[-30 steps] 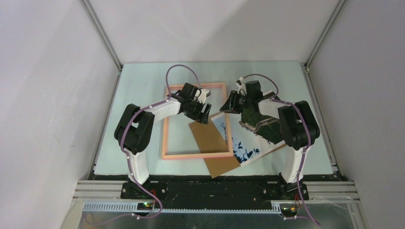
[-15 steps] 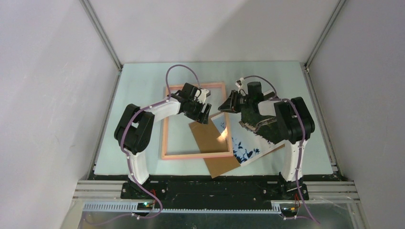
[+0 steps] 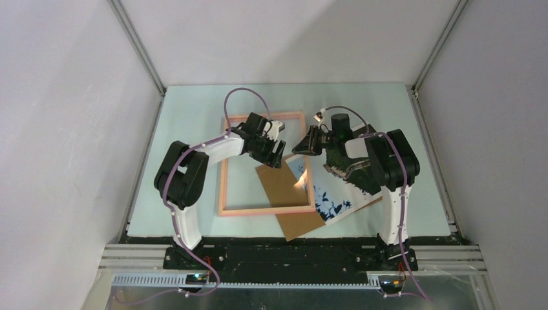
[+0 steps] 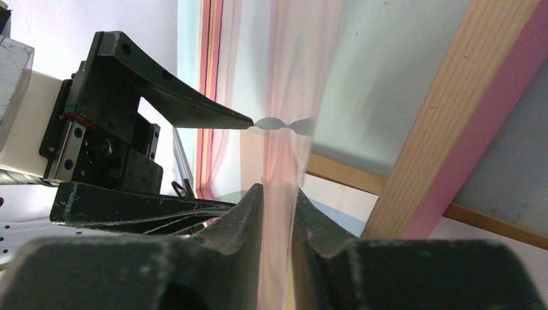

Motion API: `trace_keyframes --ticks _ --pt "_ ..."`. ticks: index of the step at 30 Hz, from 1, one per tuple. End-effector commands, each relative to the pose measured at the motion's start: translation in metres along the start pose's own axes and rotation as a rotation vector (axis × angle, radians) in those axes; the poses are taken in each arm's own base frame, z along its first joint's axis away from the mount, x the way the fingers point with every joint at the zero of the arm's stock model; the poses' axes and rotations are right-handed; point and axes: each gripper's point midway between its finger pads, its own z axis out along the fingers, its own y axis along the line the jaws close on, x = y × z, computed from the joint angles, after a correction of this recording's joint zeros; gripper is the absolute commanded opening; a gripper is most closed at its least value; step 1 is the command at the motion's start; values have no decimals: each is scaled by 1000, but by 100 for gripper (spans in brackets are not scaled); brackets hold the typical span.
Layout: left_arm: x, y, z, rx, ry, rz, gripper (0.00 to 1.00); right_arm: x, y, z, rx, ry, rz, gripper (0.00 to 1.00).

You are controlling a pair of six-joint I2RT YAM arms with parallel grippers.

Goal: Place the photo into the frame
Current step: Place the photo frame item in the photo frame.

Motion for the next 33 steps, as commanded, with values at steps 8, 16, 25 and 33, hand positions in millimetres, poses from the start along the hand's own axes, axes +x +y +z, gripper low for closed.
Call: trace_keyframes --ticks 8,16,25,33 --pt "-22 2 -26 -32 -88 25 88 -7 18 7 -49 1 -17 0" --pt "-30 42 -74 -117 -180 -42 98 -14 25 3 -62 -13 13 0" --pt "7 114 -117 -280 -176 -220 98 -21 32 2 -92 -30 73 0" --pt "31 123 -98 -186 -107 -336 98 -23 35 2 -113 -40 106 0"
